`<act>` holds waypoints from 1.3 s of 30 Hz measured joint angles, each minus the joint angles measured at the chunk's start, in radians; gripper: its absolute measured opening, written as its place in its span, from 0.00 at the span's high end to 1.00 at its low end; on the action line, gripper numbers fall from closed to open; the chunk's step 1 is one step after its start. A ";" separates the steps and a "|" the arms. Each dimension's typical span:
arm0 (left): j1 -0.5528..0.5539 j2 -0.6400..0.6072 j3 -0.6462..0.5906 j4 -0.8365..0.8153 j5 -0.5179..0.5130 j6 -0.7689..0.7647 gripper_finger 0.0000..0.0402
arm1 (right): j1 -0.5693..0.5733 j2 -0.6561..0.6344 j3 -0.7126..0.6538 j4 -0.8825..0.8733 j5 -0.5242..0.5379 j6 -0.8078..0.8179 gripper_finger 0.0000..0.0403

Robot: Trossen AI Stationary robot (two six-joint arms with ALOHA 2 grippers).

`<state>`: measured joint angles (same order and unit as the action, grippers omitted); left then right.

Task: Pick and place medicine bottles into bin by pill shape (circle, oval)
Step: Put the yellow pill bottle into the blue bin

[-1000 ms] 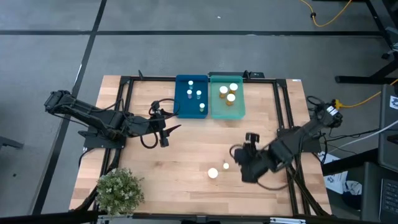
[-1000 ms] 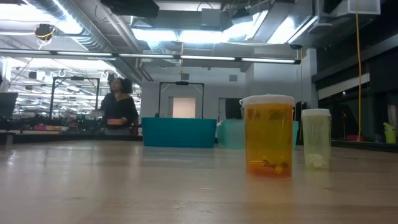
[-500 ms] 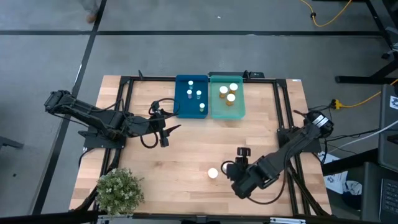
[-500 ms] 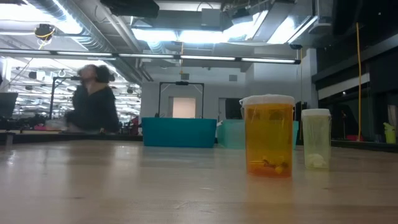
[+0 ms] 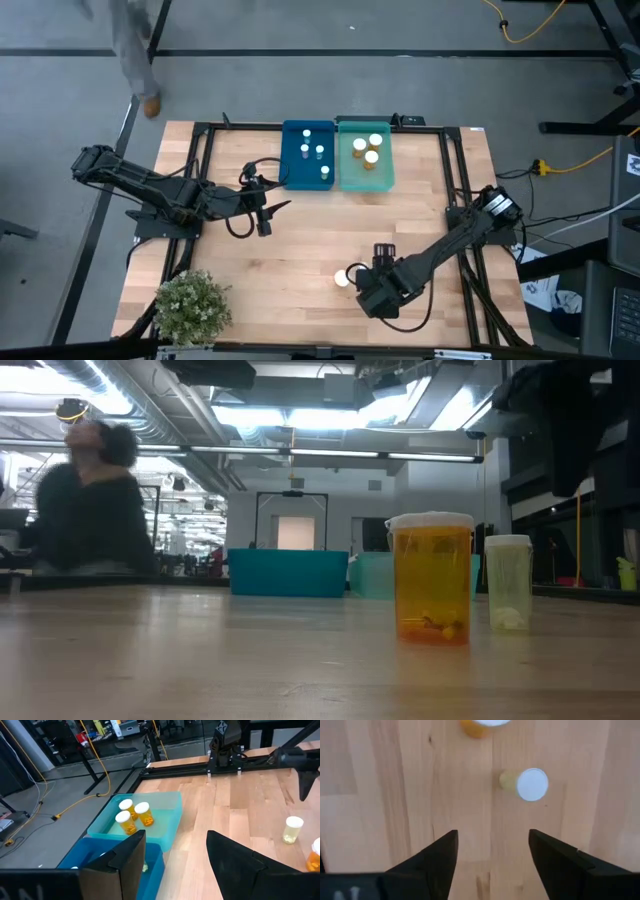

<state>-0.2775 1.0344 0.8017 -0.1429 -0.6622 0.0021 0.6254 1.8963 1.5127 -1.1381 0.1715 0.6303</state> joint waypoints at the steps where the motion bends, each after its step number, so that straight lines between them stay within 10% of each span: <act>1: 0.000 0.000 0.000 0.000 0.000 0.000 0.50 | 0.000 0.006 0.000 0.000 0.000 -0.011 0.39; 22: 0.000 0.000 0.000 0.000 0.000 0.000 0.50 | -0.005 0.035 0.000 -0.010 0.096 0.094 0.38; 39: 0.000 0.015 0.000 -0.003 0.000 0.000 0.50 | -0.041 0.006 -0.046 -0.416 0.276 0.102 0.38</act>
<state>-0.2771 1.0492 0.8017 -0.1456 -0.6624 0.0025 0.5845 1.9024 1.4672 -1.5542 0.4477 0.7320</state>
